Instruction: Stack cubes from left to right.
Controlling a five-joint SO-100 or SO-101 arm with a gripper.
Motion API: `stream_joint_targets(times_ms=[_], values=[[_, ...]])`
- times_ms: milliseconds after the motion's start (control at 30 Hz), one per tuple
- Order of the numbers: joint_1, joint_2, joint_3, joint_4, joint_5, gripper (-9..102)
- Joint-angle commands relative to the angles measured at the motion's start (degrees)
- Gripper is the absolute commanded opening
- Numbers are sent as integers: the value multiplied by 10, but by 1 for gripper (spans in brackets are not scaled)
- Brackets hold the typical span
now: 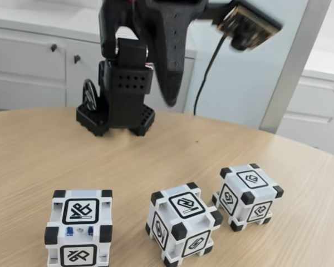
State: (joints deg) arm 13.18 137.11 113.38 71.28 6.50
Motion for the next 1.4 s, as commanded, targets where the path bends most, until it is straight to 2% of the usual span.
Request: stream_joint_targets(times_ms=[0, 133, 267, 433, 567, 700, 867, 1033, 1067, 1367], values=[[-4, -90, -116, 2, 10, 0], [-48, -148, -181, 49, -17, 0], [-166, -194, -206, 147, -22, 0], [-314, -239, -211, 184, 76, 0], [-380, -272, -211, 182, 145, 0], [-381, -323, -211, 161, 211, 0], [-381, -388, -207, 100, 291, 8], [-381, -410, -209, 90, 410, 11], [-381, -410, -209, 90, 421, 17], [-381, -410, -210, 89, 449, 35]])
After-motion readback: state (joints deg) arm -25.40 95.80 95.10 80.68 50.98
